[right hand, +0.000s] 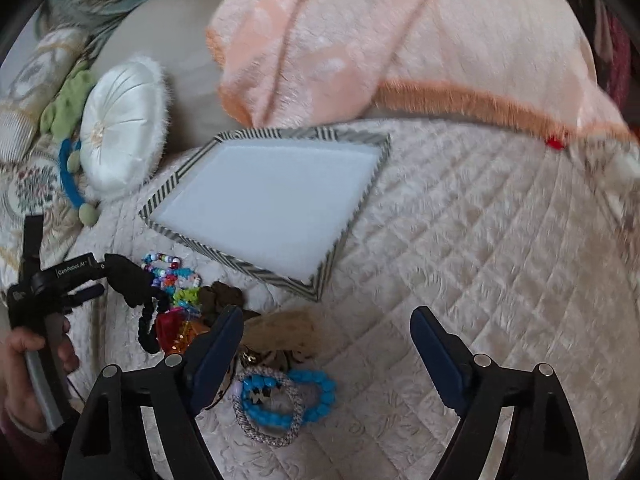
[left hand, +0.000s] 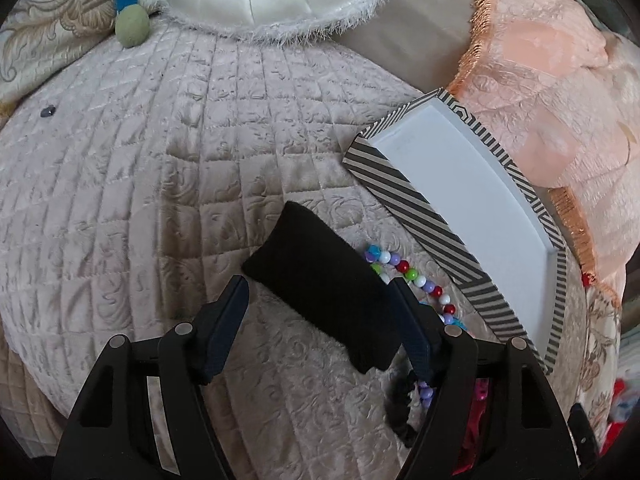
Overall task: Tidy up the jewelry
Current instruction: 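Carry the black bow toward the white tray while right gripper grasps rhinestone hair tie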
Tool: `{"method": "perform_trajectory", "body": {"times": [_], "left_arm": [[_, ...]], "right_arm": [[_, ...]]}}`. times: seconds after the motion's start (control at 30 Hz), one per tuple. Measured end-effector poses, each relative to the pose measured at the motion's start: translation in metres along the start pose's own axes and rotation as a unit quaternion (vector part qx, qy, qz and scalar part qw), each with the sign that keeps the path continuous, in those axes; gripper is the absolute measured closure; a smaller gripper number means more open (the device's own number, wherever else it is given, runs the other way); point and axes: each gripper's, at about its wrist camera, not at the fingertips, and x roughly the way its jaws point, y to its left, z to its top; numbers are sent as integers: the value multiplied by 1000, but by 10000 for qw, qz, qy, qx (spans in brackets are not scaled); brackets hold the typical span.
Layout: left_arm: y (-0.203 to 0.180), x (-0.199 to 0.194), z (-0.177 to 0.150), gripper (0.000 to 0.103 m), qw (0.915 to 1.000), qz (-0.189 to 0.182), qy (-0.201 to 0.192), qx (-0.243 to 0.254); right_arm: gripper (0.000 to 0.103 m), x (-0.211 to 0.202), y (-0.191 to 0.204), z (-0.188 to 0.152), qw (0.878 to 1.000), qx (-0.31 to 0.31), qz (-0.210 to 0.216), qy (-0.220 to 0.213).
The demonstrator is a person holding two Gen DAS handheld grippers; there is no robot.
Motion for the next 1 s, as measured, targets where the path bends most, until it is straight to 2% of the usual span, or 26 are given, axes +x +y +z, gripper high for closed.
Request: {"method": "perform_trajectory", "body": {"times": [0.1, 0.17, 0.23, 0.27, 0.3, 0.33, 0.43, 0.6, 0.67, 0.73, 0.77, 0.83, 1.0], "left_arm": [[-5, 8, 1, 31, 10000, 24, 59, 32], [-8, 15, 0, 31, 9999, 54, 125, 43], [-10, 20, 1, 31, 9998, 36, 179, 41], [-9, 21, 1, 31, 9998, 34, 196, 20], [-8, 23, 1, 31, 9998, 20, 204, -22], [-7, 24, 2, 31, 9998, -6, 201, -82], [-6, 26, 3, 31, 9997, -15, 162, -182], [-8, 27, 3, 32, 9997, 20, 86, -233], [-7, 28, 3, 41, 9997, 38, 77, -229], [-6, 29, 3, 61, 9997, 39, 105, -206], [-5, 29, 4, 66, 9997, 23, 136, -205], [0, 26, 3, 86, 9995, -28, 178, -247], [6, 5, 4, 91, 9993, -274, 89, -226]], "right_arm": [[19, 4, -8, 0, 9997, 121, 158, 109], [20, 4, -4, -1, 9992, -11, 334, 213], [24, 3, 1, -6, 9987, -225, 335, 320], [29, 5, 2, -10, 9980, -348, 289, 443], [44, 7, 3, -14, 9973, -397, 289, 540], [55, 10, 2, -20, 9960, -511, 240, 690], [57, 19, -2, -33, 9931, -656, 148, 956], [57, 15, -3, -39, 9934, -738, 297, 826], [57, 19, 1, -41, 9921, -841, 257, 892], [59, 27, 9, -43, 9902, -959, 245, 989], [64, 31, 12, -44, 9888, -1039, 242, 1045], [93, 34, 16, -46, 9870, -1185, 141, 1080], [95, 9, 12, -41, 9923, -1015, 327, 631]]}}
